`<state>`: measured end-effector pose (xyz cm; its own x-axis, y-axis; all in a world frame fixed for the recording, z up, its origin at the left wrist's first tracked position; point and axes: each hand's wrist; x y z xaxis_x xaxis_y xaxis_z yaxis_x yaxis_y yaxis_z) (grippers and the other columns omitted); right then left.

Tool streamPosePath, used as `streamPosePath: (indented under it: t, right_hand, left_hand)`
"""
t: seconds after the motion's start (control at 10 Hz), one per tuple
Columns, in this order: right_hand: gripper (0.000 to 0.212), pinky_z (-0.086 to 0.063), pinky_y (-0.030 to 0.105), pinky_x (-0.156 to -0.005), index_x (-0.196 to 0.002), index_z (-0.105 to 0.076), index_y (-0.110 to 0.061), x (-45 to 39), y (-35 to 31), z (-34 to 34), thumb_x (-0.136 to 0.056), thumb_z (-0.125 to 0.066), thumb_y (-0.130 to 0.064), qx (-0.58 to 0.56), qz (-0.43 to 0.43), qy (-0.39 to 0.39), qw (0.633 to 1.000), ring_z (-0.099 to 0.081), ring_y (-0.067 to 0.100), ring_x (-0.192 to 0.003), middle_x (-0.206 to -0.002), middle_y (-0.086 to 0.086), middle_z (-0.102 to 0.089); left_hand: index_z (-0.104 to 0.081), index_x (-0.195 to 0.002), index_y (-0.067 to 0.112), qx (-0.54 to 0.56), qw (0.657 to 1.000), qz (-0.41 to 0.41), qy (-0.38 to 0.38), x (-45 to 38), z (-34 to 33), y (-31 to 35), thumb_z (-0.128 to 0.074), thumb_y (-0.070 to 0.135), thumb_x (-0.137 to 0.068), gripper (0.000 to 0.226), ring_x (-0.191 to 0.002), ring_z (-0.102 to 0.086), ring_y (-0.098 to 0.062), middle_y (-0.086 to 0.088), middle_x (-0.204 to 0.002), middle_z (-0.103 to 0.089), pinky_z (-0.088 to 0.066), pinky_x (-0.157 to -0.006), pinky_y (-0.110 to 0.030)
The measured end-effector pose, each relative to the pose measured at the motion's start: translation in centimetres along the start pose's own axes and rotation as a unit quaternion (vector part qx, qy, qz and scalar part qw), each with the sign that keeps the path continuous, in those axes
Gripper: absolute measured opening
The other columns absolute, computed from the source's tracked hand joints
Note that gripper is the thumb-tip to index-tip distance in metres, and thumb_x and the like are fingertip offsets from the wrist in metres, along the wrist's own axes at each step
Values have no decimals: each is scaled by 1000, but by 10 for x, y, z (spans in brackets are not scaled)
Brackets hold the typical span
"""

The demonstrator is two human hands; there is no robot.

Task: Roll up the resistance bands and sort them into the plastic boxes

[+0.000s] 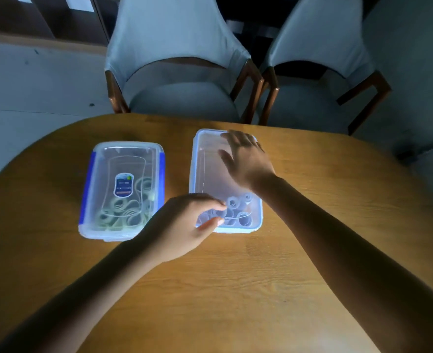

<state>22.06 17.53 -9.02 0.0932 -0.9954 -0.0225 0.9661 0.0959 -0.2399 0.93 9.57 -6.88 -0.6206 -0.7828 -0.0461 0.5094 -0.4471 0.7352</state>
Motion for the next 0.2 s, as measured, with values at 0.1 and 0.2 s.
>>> streamPosePath:
  t: [0.1,0.2]
  right_hand:
    - [49,-42,43,-111,-148,-40,-19,17,-12,36,-104,-43,-40,-6,-4,-40,999,-43,25,-140,-153,4,-44]
    - [48,-44,41,-109,-148,-39,-21,33,-22,78,-105,-42,-41,-6,-9,-74,997,-43,23,-139,-153,2,-43]
  left_hand:
    - [-72,-120,27,-2,999,33,19,10,30,17,-69,32,-92,29,-121,-55,9,19,-132,-63,-45,-106,-21]
    - [-73,-118,27,11,997,66,42,20,63,41,-69,31,-92,27,-118,-57,8,19,-128,-65,-48,-105,-25]
Point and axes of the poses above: each hand's wrist, its own x-axis away from the middle knuckle, its own z-axis out of the back of the hand, y = z × x
